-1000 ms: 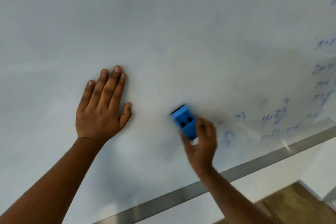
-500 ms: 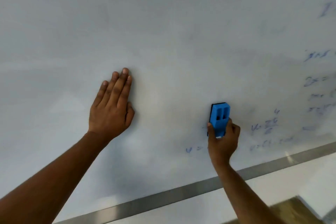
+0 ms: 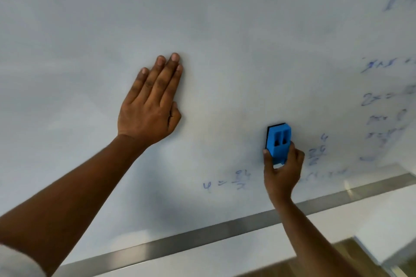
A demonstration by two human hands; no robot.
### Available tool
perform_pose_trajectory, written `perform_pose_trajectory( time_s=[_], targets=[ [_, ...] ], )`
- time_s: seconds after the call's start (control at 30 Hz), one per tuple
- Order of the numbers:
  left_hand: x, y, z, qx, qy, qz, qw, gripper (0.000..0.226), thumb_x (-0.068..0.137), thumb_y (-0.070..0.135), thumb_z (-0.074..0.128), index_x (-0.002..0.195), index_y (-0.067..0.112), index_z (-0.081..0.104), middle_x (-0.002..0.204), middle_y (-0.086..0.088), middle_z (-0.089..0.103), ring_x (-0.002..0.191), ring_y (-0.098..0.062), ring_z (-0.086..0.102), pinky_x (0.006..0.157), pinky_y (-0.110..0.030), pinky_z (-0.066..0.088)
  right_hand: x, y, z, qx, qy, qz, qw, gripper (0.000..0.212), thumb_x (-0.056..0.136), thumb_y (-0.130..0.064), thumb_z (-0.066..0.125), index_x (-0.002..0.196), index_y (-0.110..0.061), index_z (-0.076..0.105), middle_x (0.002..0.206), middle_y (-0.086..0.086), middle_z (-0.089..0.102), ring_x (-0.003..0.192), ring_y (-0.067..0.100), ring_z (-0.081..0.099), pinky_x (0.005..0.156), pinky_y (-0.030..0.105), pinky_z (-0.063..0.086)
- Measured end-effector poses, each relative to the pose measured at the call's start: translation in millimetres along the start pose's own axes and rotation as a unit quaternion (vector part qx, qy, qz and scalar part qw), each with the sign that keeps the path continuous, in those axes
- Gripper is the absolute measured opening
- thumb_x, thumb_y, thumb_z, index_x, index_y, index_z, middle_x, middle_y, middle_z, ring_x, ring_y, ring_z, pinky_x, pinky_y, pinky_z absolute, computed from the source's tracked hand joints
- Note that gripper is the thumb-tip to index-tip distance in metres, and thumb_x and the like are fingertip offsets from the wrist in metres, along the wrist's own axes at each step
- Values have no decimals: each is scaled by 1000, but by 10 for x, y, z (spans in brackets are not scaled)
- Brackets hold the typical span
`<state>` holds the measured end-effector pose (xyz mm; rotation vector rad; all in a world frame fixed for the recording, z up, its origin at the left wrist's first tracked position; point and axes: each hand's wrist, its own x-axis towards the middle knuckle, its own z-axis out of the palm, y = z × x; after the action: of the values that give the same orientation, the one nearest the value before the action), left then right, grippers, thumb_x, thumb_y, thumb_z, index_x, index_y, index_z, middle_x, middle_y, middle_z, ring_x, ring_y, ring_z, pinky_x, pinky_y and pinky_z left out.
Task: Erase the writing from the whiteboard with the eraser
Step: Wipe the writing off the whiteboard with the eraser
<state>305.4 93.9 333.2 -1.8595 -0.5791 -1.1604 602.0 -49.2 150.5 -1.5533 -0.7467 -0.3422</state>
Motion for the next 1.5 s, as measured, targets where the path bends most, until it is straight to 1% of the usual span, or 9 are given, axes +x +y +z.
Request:
perform_pose_trajectory(
  time_s=[0.23, 0.4, 0.53, 0.67, 0.83, 0.93, 1.13, 1.4, 1.5],
  targets=[
    [-20, 9, -17, 15, 6, 2, 1000, 71, 104, 22, 44, 170, 5, 27, 181, -8, 16, 167, -26, 21, 136, -44, 19, -1014, -195, 266, 12, -207, -166, 964, 62, 86, -36, 79, 141, -18, 55, 125, -3, 54, 113, 20, 57, 80, 36, 59],
    [-3, -4, -13, 28, 14, 7, 999, 70, 104, 23, 45, 170, 4, 28, 181, -8, 15, 167, -26, 21, 136, -43, 19, -144, 8, -9, 62, -69, -79, 993, 67, 88, -32, 80, 145, -13, 49, 130, 1, 57, 120, 17, 59, 94, 21, 51],
    [-19, 30, 0, 33, 17, 2, 999, 72, 102, 20, 47, 170, 4, 28, 180, -9, 18, 167, -26, 20, 136, -44, 20, -343, 368, 8, 29, -33, 41, 998, 69, 89, -33, 75, 148, -12, 45, 135, 17, 53, 127, 31, 57, 98, 48, 56],
    [-27, 32, -13, 39, 18, 3, 999, 73, 101, 19, 48, 170, 4, 28, 178, -12, 24, 167, -27, 21, 136, -44, 21, -1327, 218, 268, 12, -81, 197, 977, 93, 88, -72, 51, 149, -4, 42, 121, 25, 52, 105, 46, 64, 78, 58, 58],
    [-18, 0, -9, 30, 20, 11, 999, 72, 103, 20, 47, 170, 4, 27, 178, -12, 24, 167, -28, 22, 136, -44, 19, -1684, -511, 574, 61, -216, 51, 973, 71, 97, -57, 60, 144, -6, 46, 132, 10, 53, 118, 23, 64, 88, 35, 62],
    [-18, 6, -4, 23, 23, 12, 999, 72, 103, 20, 48, 170, 5, 27, 178, -12, 26, 166, -28, 23, 136, -44, 20, -1199, -420, 549, 7, -125, -7, 992, 75, 98, -58, 55, 147, -3, 41, 131, 9, 50, 115, 21, 61, 84, 28, 58],
    [-50, 24, -4, 12, 22, 11, 1000, 73, 102, 18, 50, 170, 4, 27, 177, -13, 27, 167, -27, 22, 136, -44, 20, -1313, 276, 419, -25, -54, 390, 919, 63, 98, -36, 63, 142, 5, 45, 126, 30, 56, 115, 48, 60, 92, 59, 54],
    [-34, 19, -23, -9, 24, 16, 1000, 71, 103, 17, 49, 170, 3, 29, 177, -14, 29, 166, -29, 23, 136, -44, 18, -1718, -563, 782, -7, -74, 89, 993, 72, 97, -56, 56, 146, -6, 42, 116, -1, 48, 93, 13, 63, 67, 24, 59],
    [-38, 19, -34, -13, 23, 16, 1000, 71, 102, 16, 50, 169, 2, 31, 176, -14, 31, 165, -29, 24, 137, -43, 16, -1496, -202, 729, -2, 25, 274, 961, 69, 100, -54, 54, 143, -1, 46, 121, 16, 56, 101, 36, 66, 78, 42, 59]
  ],
)
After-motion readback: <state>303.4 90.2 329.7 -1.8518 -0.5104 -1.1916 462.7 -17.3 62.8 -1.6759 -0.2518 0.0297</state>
